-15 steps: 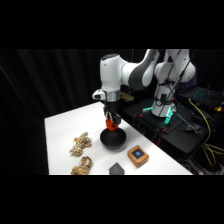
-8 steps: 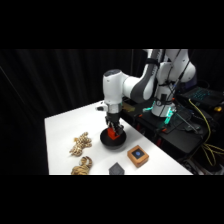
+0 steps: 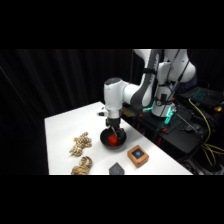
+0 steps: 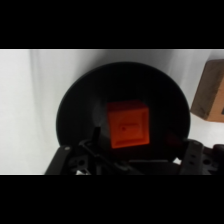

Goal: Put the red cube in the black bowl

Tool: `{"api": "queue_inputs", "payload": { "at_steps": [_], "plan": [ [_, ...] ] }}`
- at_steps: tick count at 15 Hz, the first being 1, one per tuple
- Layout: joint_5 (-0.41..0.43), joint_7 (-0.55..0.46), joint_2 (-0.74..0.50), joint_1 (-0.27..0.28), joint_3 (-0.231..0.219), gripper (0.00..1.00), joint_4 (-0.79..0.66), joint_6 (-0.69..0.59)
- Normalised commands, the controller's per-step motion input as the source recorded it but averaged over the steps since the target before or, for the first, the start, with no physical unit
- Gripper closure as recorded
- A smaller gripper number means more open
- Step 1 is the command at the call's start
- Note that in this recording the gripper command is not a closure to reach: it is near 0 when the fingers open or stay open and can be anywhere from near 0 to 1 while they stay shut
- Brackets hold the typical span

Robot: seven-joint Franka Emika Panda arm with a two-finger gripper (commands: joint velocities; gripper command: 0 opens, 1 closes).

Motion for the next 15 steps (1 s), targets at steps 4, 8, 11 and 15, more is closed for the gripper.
{"api": "queue_inputs", "payload": {
  "at_steps": [4,8,11,15],
  "plan": [
    [-0.029,0.09,-0.27,0.044,-0.051,0.0,-0.05,-0.23],
    [-0.049,0.13,-0.44,0.057,-0.054,0.0,-0.04,-0.42],
    [-0.095,0.14,-0.47,0.048,-0.053,0.0,0.04,-0.51],
    [-0.08,0.12,-0.4,0.017,-0.037,0.0,0.13,-0.54]
  ]
}}
